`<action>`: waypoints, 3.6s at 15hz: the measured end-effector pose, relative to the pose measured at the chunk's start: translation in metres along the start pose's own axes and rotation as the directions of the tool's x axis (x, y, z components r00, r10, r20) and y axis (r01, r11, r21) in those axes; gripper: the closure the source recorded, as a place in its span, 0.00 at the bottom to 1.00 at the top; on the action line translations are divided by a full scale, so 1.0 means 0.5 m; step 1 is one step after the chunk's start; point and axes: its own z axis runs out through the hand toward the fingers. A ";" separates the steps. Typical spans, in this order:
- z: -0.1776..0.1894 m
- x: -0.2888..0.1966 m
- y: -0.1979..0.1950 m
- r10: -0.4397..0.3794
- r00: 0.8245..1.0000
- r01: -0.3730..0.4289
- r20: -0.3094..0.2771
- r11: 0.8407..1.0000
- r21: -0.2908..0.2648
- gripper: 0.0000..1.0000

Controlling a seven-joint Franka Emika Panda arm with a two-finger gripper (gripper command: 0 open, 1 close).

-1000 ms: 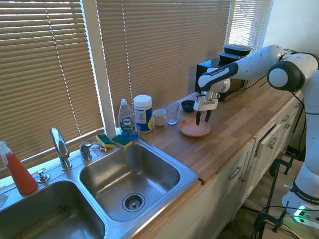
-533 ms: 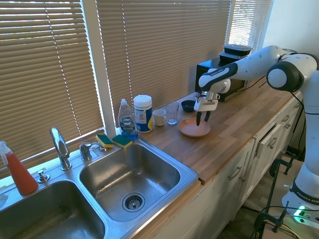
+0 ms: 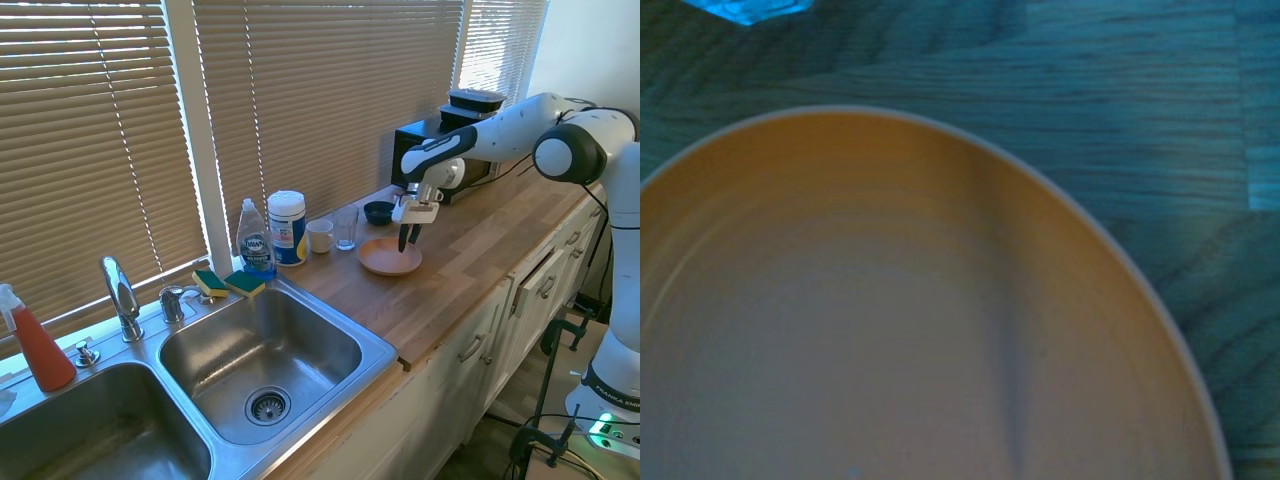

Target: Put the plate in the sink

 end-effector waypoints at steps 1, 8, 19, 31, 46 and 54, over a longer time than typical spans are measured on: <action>0.000 0.003 0.003 -0.001 1.000 0.001 0.004 1.000 0.006 1.00; 0.002 0.025 0.027 -0.019 0.999 0.016 0.050 0.998 0.065 1.00; -0.090 -0.039 -0.036 -0.115 0.990 0.103 0.080 0.984 0.146 1.00; -0.005 -0.543 -0.453 -0.265 0.964 0.265 0.014 0.962 -0.063 1.00; 0.448 -0.806 -0.720 -0.357 0.927 0.307 -0.118 0.899 -0.312 1.00; 0.519 -0.794 -0.737 -0.333 0.934 0.274 -0.133 0.901 -0.335 0.00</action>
